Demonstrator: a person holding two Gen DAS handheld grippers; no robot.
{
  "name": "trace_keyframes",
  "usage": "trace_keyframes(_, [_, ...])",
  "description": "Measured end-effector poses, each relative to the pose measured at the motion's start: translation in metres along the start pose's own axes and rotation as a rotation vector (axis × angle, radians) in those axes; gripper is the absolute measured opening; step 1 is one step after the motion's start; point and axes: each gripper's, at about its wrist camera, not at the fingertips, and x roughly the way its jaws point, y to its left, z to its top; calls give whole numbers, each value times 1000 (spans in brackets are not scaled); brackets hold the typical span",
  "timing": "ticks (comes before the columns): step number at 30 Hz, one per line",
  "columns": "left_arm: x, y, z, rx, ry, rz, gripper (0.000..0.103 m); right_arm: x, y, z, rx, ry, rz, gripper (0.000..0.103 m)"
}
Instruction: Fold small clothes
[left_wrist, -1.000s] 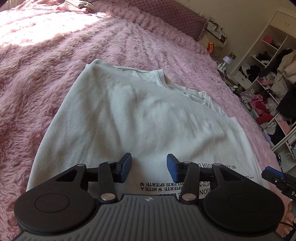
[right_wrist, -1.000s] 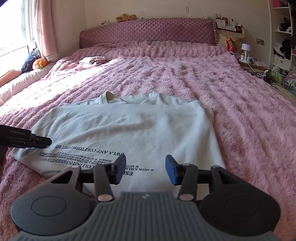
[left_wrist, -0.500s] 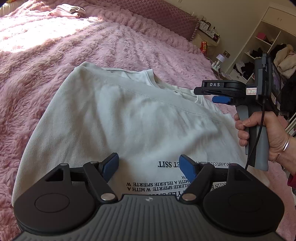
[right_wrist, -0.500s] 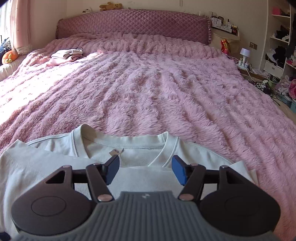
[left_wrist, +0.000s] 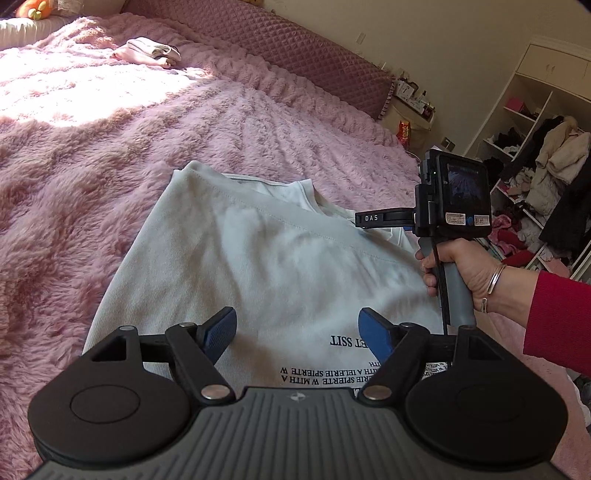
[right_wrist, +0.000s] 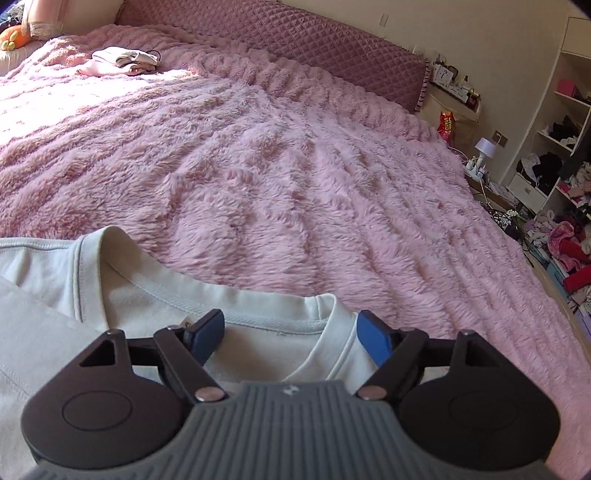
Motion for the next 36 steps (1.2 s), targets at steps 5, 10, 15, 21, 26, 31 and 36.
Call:
trace_keyframes(5, [-1, 3, -2, -7, 8, -5, 88, -23, -3, -20, -15, 0, 71, 74])
trace_keyframes(10, [-9, 3, -3, -43, 22, -9, 88, -73, -2, -52, -75, -10, 79, 76])
trace_keyframes(15, [-28, 1, -7, -79, 33, -12, 88, -115, -2, -91, -92, 36, 117, 76])
trace_keyframes(21, [-49, -3, -14, -99, 44, -2, 88, -164, -2, -129, -92, 83, 179, 76])
trace_keyframes(26, [-59, -4, -17, -128, 50, -3, 88, -206, 2, -158, -109, 74, 190, 76])
trace_keyframes(31, [-65, -5, -18, -137, 43, 2, 88, -228, 3, -179, -107, 106, 222, 76])
trace_keyframes(36, [-70, -3, -17, -126, 42, 14, 88, -226, 1, -181, -69, 130, 230, 76])
